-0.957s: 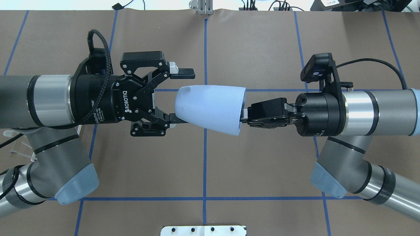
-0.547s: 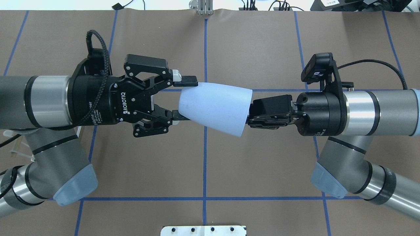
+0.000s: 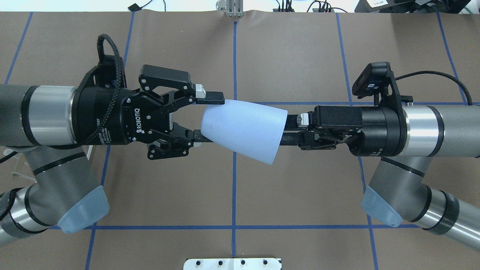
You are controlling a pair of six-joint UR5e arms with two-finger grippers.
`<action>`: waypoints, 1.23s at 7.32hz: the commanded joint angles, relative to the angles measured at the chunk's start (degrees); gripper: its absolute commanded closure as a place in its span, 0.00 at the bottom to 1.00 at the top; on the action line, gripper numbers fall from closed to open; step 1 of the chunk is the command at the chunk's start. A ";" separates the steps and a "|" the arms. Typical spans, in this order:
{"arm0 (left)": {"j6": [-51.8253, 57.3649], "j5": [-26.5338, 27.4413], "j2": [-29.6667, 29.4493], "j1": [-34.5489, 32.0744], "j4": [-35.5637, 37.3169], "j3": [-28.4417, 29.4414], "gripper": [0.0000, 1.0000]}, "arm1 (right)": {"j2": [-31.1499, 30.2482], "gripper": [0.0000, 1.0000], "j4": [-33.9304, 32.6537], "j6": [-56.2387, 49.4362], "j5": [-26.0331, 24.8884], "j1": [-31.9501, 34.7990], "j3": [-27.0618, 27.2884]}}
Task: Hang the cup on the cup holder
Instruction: 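Close the left gripper on the cup while the right gripper releases and withdraws, then carry the cup with the left gripper above the wire rack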
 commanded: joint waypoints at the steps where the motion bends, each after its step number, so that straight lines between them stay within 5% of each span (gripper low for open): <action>1: 0.11 -2.27 0.06 -4.23 0.23 0.56 1.00 | -5.22 0.00 1.28 -0.23 0.42 2.80 -0.40; 4: 2.90 -2.46 2.15 -11.17 0.41 2.84 1.00 | -8.15 0.00 1.03 -0.40 4.27 11.47 -3.72; 6: 12.90 -2.20 6.71 -13.47 2.84 3.02 1.00 | -7.62 0.00 0.85 -7.66 11.20 22.27 -12.49; 9: 34.66 -10.76 7.26 -24.16 24.07 2.14 1.00 | -7.79 0.00 -21.12 -33.18 24.99 40.04 -15.61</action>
